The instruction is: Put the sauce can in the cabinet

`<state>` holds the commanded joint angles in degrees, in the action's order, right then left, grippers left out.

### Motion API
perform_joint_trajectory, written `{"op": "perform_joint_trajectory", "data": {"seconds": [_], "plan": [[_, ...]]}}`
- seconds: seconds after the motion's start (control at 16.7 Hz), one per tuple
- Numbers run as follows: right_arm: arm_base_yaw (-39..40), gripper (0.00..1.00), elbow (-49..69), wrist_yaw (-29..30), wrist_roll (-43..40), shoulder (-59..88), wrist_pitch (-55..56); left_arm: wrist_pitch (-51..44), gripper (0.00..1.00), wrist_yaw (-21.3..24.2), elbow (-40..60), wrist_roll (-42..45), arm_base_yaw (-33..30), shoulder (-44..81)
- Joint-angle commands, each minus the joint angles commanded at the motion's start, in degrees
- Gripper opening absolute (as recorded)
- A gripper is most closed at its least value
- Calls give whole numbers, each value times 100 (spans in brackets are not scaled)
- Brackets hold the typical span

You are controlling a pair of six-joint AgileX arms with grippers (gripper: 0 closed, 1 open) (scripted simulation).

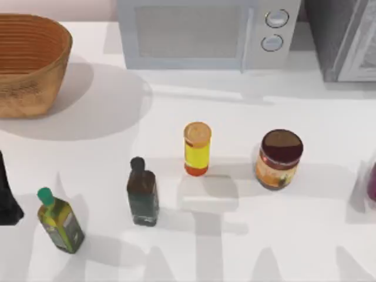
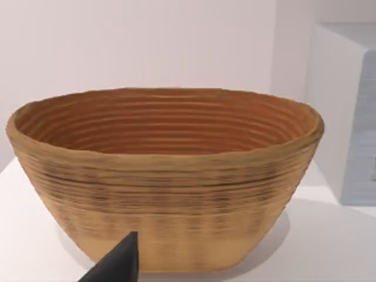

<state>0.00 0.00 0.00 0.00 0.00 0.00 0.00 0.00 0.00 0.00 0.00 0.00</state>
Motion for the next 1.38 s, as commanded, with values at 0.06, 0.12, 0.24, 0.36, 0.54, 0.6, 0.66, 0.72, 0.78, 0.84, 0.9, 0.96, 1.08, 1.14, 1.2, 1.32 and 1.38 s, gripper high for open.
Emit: {"op": "perform_joint_trajectory", "data": {"seconds": [0.06, 0.12, 0.24, 0.36, 0.54, 0.6, 0.66, 0.72, 0.78, 0.84, 0.9, 0.96, 1.08, 1.14, 1.2, 1.32, 1.38], "plan": [[0, 100, 0, 0, 0, 0, 0, 0, 100, 0, 0, 0, 0, 0], [0, 100, 0, 0, 0, 0, 0, 0, 100, 0, 0, 0, 0, 0], [5, 100, 86, -108, -132, 157, -48, 0, 100, 0, 0, 0, 0, 0], [14, 100, 284, -356, -437, 529, -162, 0, 100, 0, 0, 0, 0, 0], [26, 100, 772, -955, -1178, 1455, -442, 0, 100, 0, 0, 0, 0, 0], [28, 100, 978, -1200, -1486, 1847, -559, 0, 100, 0, 0, 0, 0, 0], [29, 100, 1201, -1464, -1819, 2272, -686, 0, 100, 0, 0, 0, 0, 0], [27, 100, 1439, -1744, -2174, 2728, -822, 0, 100, 0, 0, 0, 0, 0], [24, 100, 1693, -2038, -2549, 3211, -966, 0, 100, 0, 0, 0, 0, 0], [17, 100, 1960, -2345, -2943, 3720, -1118, 0, 100, 0, 0, 0, 0, 0], [8, 100, 2237, -2662, -3352, 4249, -1275, 0, 100, 0, 0, 0, 0, 0], [-3, 100, 2523, -2986, -3772, 4792, -1435, 0, 100, 0, 0, 0, 0, 0], [-32, 100, 3110, -3647, -4633, 5906, -1762, 0, 100, 0, 0, 0, 0, 0], [-48, 100, 3408, -3981, -5070, 6470, -1927, 0, 100, 0, 0, 0, 0, 0], [-65, 100, 3706, -4314, -5507, 7033, -2091, 0, 100, 0, 0, 0, 0, 0], [-102, 100, 4292, -4971, -6366, 8141, -2412, 0, 100, 0, 0, 0, 0, 0], [-120, 100, 4575, -5290, -6782, 8680, -2567, 0, 100, 0, 0, 0, 0, 0]]}}
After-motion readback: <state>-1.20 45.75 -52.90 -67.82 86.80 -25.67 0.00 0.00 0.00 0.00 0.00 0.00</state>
